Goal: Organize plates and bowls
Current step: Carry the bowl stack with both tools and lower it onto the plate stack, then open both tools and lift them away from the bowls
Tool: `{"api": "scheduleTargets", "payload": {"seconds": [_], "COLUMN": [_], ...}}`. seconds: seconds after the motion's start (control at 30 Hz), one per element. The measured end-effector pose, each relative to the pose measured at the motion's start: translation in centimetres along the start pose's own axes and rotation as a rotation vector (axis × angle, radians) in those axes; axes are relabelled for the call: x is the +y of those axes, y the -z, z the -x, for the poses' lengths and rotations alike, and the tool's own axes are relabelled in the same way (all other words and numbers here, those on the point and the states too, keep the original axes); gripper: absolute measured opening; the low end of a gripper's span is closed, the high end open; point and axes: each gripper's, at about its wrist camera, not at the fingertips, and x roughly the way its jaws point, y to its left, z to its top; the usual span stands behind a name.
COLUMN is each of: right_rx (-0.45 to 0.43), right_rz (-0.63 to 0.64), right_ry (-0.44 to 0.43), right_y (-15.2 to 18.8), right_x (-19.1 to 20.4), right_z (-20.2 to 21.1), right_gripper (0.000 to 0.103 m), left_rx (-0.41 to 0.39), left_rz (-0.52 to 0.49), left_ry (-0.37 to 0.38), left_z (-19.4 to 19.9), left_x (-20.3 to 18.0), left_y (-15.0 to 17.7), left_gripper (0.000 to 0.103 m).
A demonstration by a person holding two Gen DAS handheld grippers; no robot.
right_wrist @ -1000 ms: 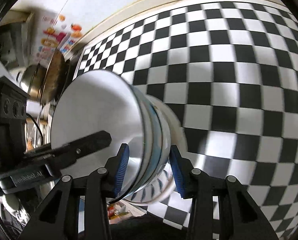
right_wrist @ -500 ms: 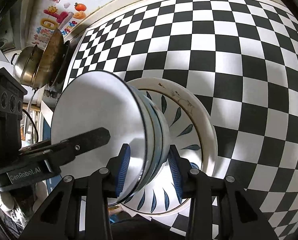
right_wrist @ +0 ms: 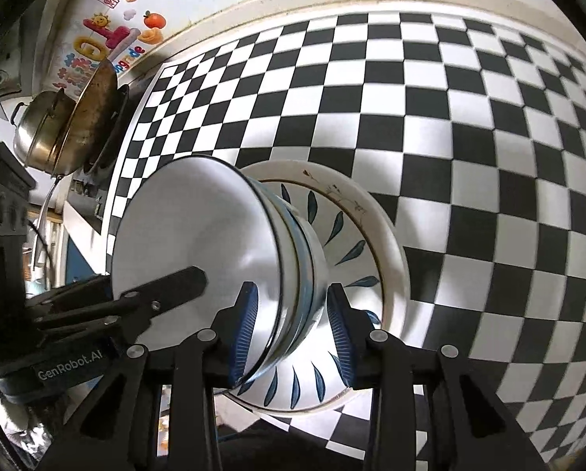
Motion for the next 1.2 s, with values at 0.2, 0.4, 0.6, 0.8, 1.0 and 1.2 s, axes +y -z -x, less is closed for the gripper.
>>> {"api": "scheduleTargets", "payload": {"seconds": [0.2,0.4,0.6,0.8,1.0,1.2], "right_rx": [-0.082,-0.187,-0.307,-0.383,-0.494,-0.612], "right_rz": [0.025,0.034,-0.004,-0.049,-0.038,-0.010], "right_ry": [0.102,0.187,0.258,0.300,0.328,0.350], "right_y": [2.0,4.8,8.2,11.9,16.8,21.7], "right_x": [1.5,3.8,6.5,8.9,11.8,14.4], "right_z": [4.1,9.2,13.8,17.2,22.8,28.6], "right_gripper": [0.045,0.084,0.090,0.091,0.092,0.093], "left_rx": [-0.104,-0.206,-0.285,-0.364,-0.431,-0.529], "left_rz": [-0.057,-0.103,-0.156,-0.203,-0.207,-0.209], "left_ry": [-0.097,-0.109,-0.102,-0.089,-0.077,-0.114], "left_z": [4.3,8.5,12.4,17.3,22.3,26.6], "left_x": [-0.3,-0.3,-0.9,-1.3,-2.2,-3.7], "left_y": [1.5,3.5,5.9,8.9,13.0,18.0], "left_gripper": [0.043,0.066,0.079,0.086,0.086,0.086]}}
